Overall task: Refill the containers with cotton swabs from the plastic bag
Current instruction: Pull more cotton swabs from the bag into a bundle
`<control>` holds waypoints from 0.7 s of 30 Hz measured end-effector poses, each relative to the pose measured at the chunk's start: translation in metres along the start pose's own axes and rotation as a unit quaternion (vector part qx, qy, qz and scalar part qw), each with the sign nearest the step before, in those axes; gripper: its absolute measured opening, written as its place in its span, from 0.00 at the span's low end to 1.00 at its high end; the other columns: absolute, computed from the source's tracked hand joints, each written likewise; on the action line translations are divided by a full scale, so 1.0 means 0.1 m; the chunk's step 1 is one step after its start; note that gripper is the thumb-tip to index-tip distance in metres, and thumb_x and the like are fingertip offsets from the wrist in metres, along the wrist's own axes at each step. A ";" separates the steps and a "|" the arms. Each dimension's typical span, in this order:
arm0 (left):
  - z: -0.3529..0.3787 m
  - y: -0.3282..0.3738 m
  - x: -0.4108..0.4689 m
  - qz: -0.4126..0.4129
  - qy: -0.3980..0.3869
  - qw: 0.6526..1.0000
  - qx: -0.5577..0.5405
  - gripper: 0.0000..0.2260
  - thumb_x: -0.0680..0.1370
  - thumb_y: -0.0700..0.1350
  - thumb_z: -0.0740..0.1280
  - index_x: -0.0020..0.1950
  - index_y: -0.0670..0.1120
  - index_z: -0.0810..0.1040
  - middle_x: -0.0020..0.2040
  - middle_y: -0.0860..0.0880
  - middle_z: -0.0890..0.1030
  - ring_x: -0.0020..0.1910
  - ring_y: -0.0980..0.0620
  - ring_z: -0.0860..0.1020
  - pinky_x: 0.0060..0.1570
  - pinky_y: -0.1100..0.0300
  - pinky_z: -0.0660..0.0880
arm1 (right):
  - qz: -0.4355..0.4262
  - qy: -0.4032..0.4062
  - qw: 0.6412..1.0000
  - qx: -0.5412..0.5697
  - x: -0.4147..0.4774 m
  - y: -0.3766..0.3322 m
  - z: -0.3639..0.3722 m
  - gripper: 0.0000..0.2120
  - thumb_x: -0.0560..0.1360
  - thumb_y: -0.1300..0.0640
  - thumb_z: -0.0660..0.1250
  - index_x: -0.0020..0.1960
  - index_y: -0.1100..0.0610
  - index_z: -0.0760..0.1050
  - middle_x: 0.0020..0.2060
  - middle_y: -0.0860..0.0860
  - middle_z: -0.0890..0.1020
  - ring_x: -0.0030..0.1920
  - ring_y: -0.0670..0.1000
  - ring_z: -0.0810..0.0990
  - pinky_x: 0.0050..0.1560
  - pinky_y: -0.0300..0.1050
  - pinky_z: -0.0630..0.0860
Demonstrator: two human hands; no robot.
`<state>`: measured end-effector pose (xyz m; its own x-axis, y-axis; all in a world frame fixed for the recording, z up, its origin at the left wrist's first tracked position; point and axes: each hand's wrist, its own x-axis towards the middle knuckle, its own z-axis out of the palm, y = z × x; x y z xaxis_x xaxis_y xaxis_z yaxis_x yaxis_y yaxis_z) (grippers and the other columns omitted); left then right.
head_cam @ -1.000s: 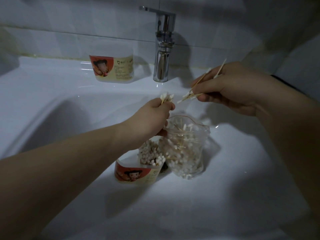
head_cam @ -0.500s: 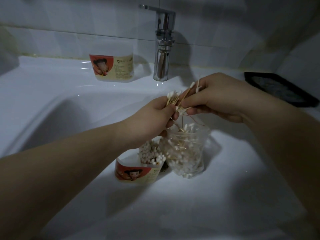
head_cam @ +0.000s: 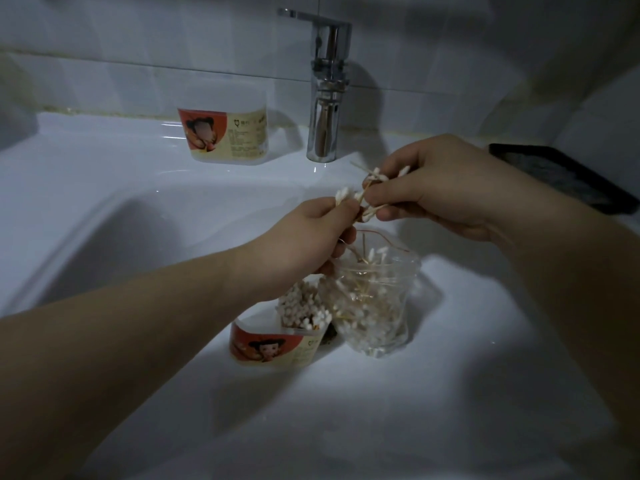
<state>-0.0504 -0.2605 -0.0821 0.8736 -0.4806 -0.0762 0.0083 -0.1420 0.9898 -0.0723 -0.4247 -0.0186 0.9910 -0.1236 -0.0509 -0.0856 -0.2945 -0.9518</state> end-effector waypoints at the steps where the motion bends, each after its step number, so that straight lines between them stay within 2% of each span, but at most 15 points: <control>1: 0.00 -0.01 0.00 0.008 -0.002 1.000 0.010 0.14 0.86 0.52 0.59 0.43 0.50 0.75 0.31 0.58 0.75 0.28 0.60 0.71 0.29 0.65 0.70 | 0.001 -0.004 1.000 -0.005 0.00 0.00 0.00 0.07 0.71 0.72 0.75 0.47 0.67 0.81 0.37 0.55 0.86 0.37 0.52 0.87 0.37 0.36 0.82; 6: -0.01 -0.02 0.00 0.011 -0.005 1.000 0.009 0.11 0.86 0.51 0.60 0.47 0.48 0.75 0.33 0.57 0.76 0.30 0.59 0.71 0.30 0.64 0.71 | -0.014 0.004 1.000 -0.009 -0.01 -0.02 -0.03 0.06 0.72 0.70 0.75 0.48 0.66 0.82 0.43 0.60 0.85 0.38 0.51 0.87 0.39 0.35 0.81; 10: 0.00 -0.01 -0.01 0.002 -0.005 1.000 -0.007 0.10 0.86 0.49 0.59 0.49 0.46 0.75 0.35 0.55 0.77 0.30 0.57 0.71 0.28 0.65 0.71 | -0.035 0.029 0.999 0.007 0.00 -0.04 -0.08 0.03 0.72 0.66 0.76 0.45 0.63 0.84 0.43 0.57 0.85 0.37 0.48 0.86 0.39 0.34 0.81; 15: 0.00 0.00 0.00 -0.003 -0.007 1.000 -0.025 0.09 0.86 0.47 0.60 0.49 0.47 0.76 0.37 0.53 0.75 0.31 0.57 0.71 0.28 0.64 0.70 | -0.023 0.019 0.999 0.012 -0.01 -0.03 -0.07 0.04 0.72 0.68 0.75 0.47 0.65 0.84 0.43 0.58 0.86 0.38 0.49 0.87 0.40 0.34 0.81; 21: -0.01 -0.01 -0.01 0.008 -0.020 1.000 -0.005 0.10 0.85 0.51 0.61 0.48 0.50 0.77 0.36 0.55 0.72 0.30 0.58 0.70 0.30 0.64 0.69 | -0.016 -0.001 1.000 0.010 -0.01 0.00 0.00 0.04 0.75 0.67 0.74 0.48 0.68 0.83 0.42 0.62 0.87 0.39 0.53 0.88 0.39 0.34 0.81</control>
<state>-0.0508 -0.2596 -0.0825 0.8535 -0.5169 -0.0652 -0.0001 -0.1253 0.9921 -0.0735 -0.4240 -0.0184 0.9934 -0.1130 -0.0207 -0.0517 -0.2791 -0.9589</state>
